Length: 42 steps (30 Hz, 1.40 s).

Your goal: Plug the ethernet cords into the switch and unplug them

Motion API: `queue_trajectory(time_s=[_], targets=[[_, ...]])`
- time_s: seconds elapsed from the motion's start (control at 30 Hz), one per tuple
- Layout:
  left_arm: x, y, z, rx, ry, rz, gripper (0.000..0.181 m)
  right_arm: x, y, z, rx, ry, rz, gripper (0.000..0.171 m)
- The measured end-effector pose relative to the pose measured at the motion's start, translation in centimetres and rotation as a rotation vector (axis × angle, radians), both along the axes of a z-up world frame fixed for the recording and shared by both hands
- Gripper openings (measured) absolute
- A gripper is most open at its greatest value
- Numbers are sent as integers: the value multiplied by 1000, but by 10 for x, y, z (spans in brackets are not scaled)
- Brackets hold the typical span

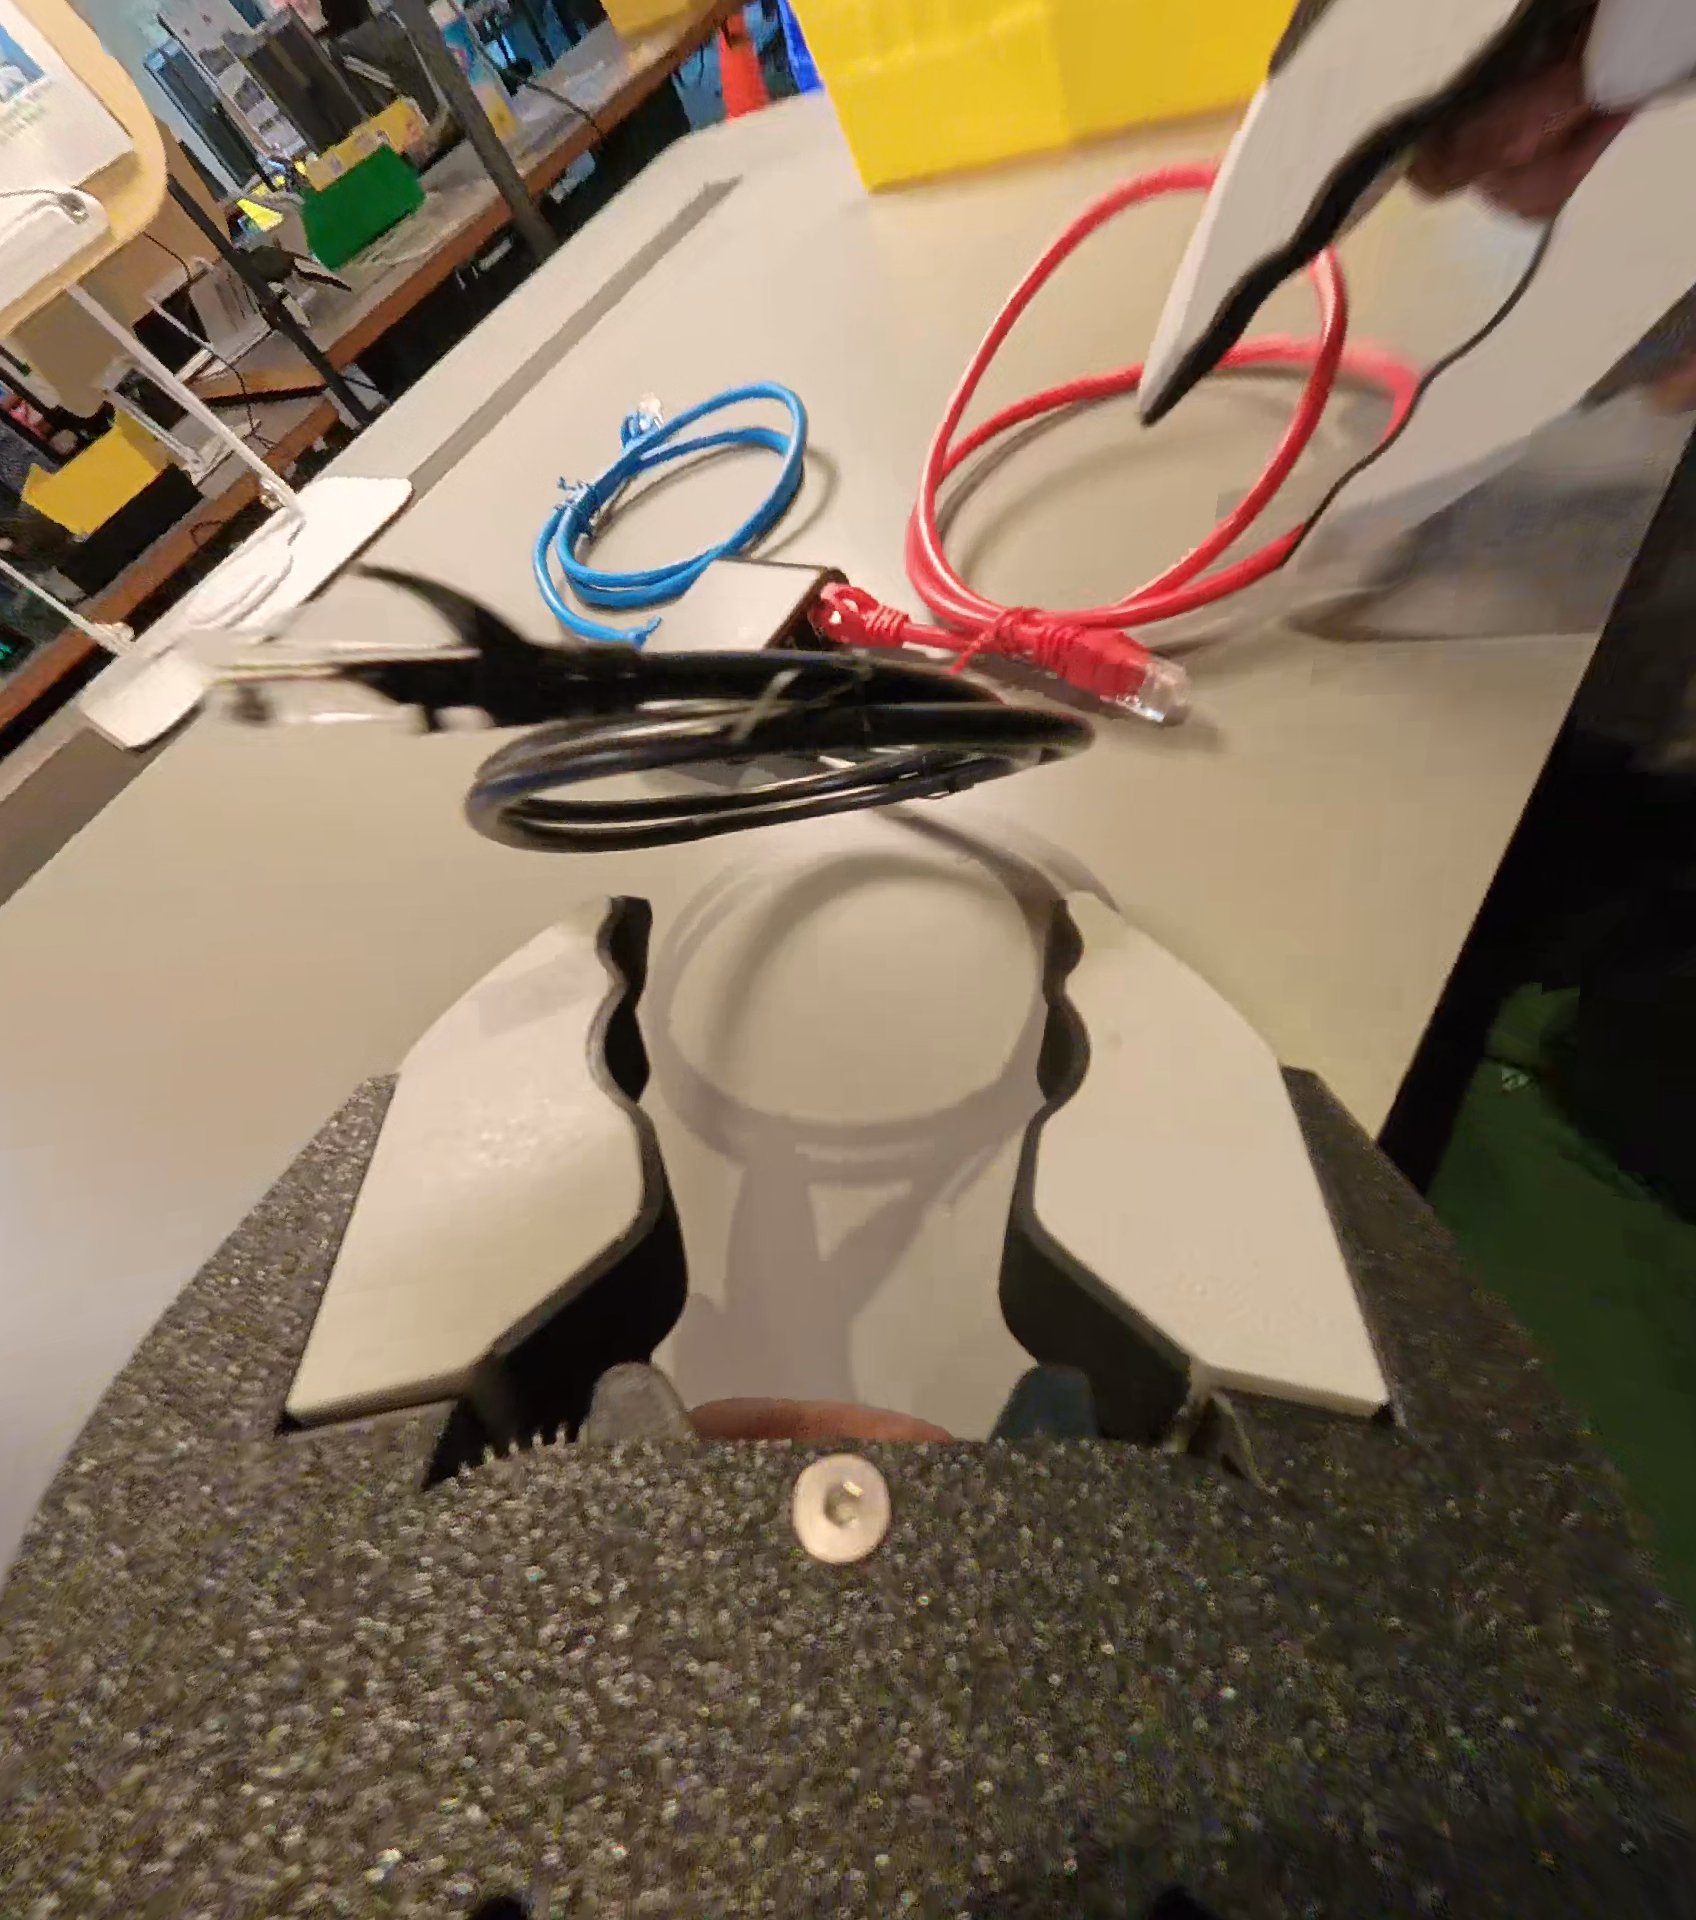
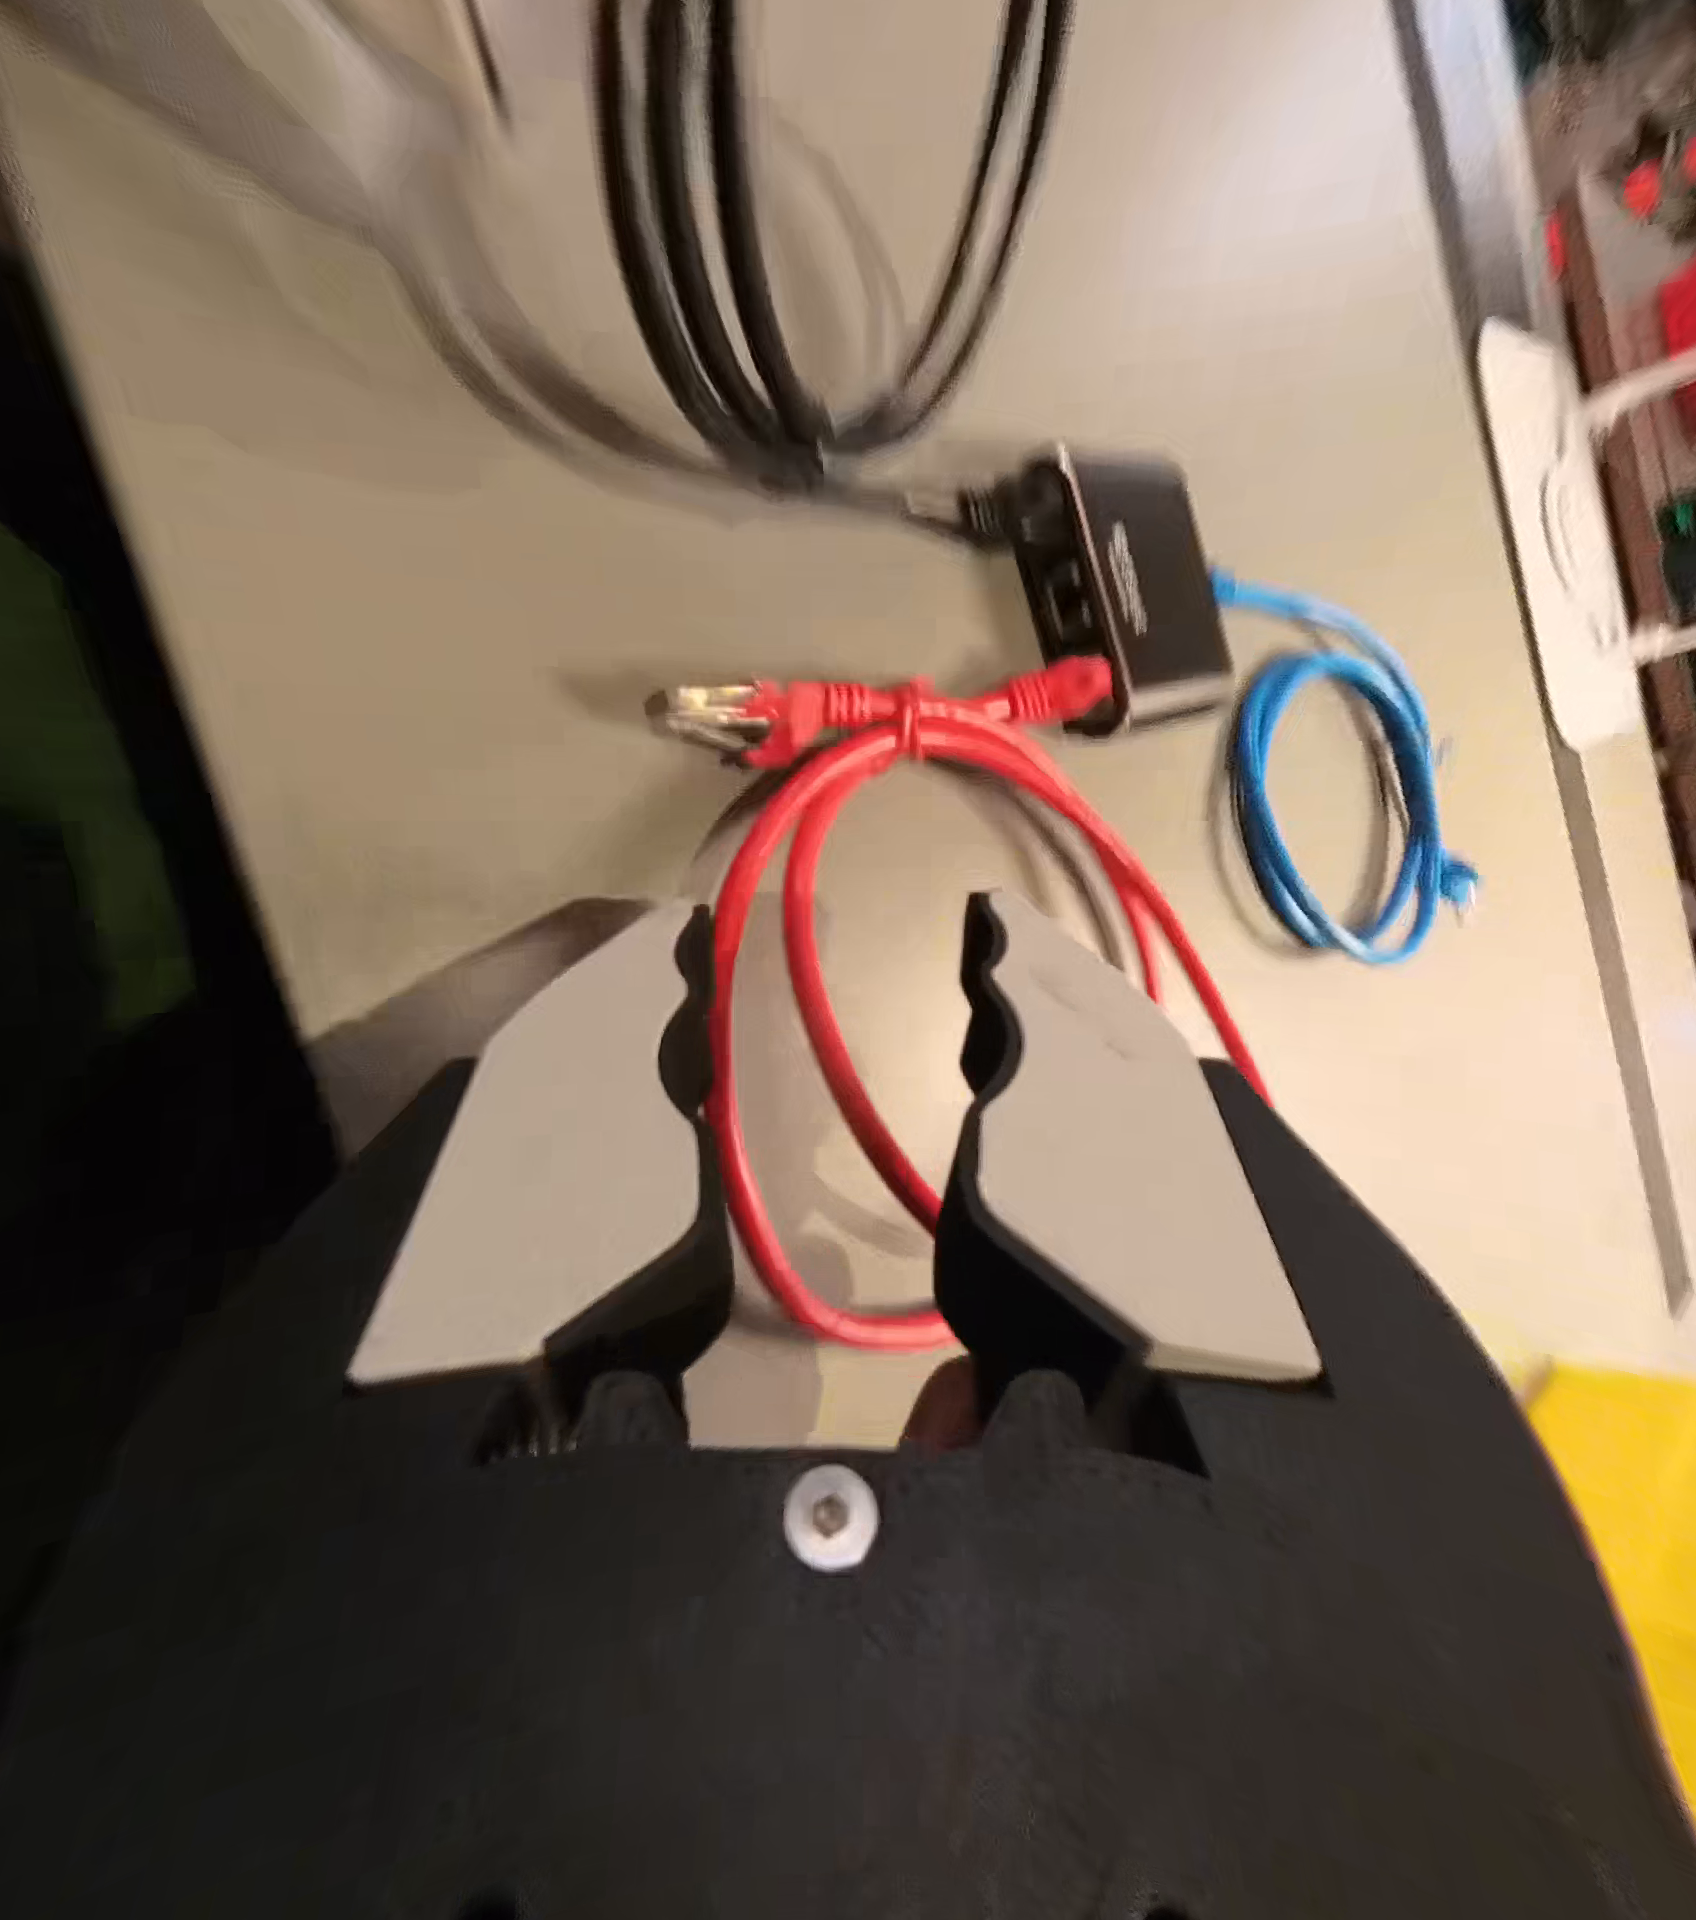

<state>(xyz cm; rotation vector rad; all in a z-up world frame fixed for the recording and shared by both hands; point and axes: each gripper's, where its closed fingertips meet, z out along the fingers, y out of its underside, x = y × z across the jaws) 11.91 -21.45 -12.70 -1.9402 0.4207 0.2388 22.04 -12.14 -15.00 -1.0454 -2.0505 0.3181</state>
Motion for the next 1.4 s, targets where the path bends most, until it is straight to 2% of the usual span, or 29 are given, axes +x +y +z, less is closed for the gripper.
queue_trajectory(time_s=[0.03,0.13,0.2,0.27,0.37,0.43,0.47,0.53,0.6,0.73,0.83,0.93,1.17,1.4], targets=[[-3,-3,3,13,-28,2,75,2,13,-6,21,-24,-46,46],[-12,-7,8,35,-79,16,74,16,54,-1,33,6,-188,42],[-15,-7,9,29,-103,23,74,21,58,13,22,55,-183,44],[-17,-6,6,9,-112,36,74,15,36,30,-8,140,-82,48],[-20,-3,1,-21,-106,61,74,-11,-25,43,-104,254,113,57],[-21,-2,0,-27,-96,72,74,-35,-48,41,-115,297,125,57],[-21,-2,0,-26,-87,75,74,-46,-47,38,-79,309,81,52],[-20,-2,-1,-25,-62,75,74,-58,-34,33,43,333,-4,29],[-18,-2,-4,-33,-15,69,74,-55,-30,33,112,341,23,10],[-21,2,-14,-52,182,64,73,-31,-18,66,76,434,60,5],[-20,14,-11,8,304,56,69,-13,-10,96,22,524,81,4],[1,33,-6,92,390,-38,69,1,-3,116,4,598,88,4],[47,79,-3,204,511,-160,64,18,-4,133,-45,673,136,3],[64,107,-7,185,603,-194,58,25,-11,143,-76,717,186,3]])
